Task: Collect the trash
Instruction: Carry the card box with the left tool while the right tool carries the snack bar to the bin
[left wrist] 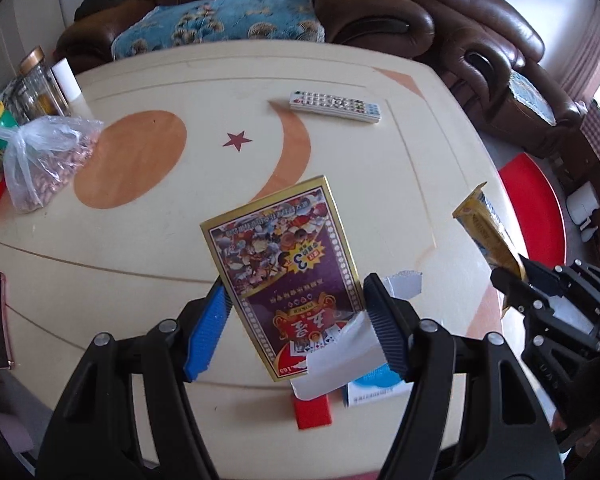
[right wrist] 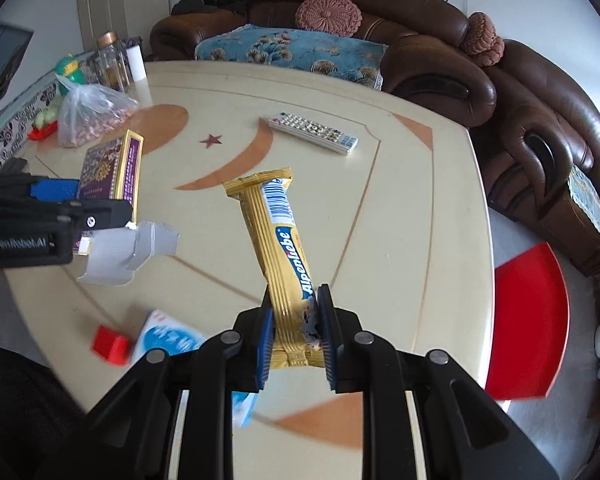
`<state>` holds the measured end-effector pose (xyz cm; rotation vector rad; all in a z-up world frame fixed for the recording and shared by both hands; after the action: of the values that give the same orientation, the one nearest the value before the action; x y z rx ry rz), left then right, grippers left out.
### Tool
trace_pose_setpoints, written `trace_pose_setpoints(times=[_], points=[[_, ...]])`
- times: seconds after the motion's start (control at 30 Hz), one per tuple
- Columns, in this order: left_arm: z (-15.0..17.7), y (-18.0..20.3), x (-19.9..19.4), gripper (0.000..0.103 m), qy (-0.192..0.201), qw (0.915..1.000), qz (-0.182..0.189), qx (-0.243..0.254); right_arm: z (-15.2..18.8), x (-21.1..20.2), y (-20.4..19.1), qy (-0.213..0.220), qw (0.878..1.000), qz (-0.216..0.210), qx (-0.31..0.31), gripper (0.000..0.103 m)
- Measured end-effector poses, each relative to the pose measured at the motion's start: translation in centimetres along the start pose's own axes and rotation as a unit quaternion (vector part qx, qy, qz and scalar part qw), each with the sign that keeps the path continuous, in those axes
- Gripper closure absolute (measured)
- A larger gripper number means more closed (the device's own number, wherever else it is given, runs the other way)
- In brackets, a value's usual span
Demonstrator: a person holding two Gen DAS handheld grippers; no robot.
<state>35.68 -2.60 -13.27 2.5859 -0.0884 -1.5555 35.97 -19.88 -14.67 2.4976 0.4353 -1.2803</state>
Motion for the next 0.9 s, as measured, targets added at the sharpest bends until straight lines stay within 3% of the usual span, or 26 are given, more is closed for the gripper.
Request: trace_pose_setpoints(times=[0.23,0.47,0.9], points=[[3.4,-0.4,-5.6,0.037,0.048,0.9983,0.003,0.033,2.7,-6.4,-2.5,0.022,1.0,-0.007,0.011,0.082],[8.7,-0.2,-9.8,0.037,0.065,0.9954,0.011,0.07,6.5,-11.2,-5.8,0.028,0.999,-0.009,0.014,0.082],[18.7,-0.4,-9.2,0.037,0.02,0.9944,0.026,0.101,14.6,-14.4,-10.1,-0.003,1.0,-0.014,0.025,0.082]])
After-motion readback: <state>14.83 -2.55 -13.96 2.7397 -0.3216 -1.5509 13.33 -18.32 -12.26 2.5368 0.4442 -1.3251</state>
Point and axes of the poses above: each gripper's, at about its wrist camera, not at the fingertips, and x roughly the way its jaws point, y to its right, z to its underside, the point moved 6 cm from there along x, roughly the way its jaws point, and after that the axes turned 8 degrees about -x, right-handed, at the moved point
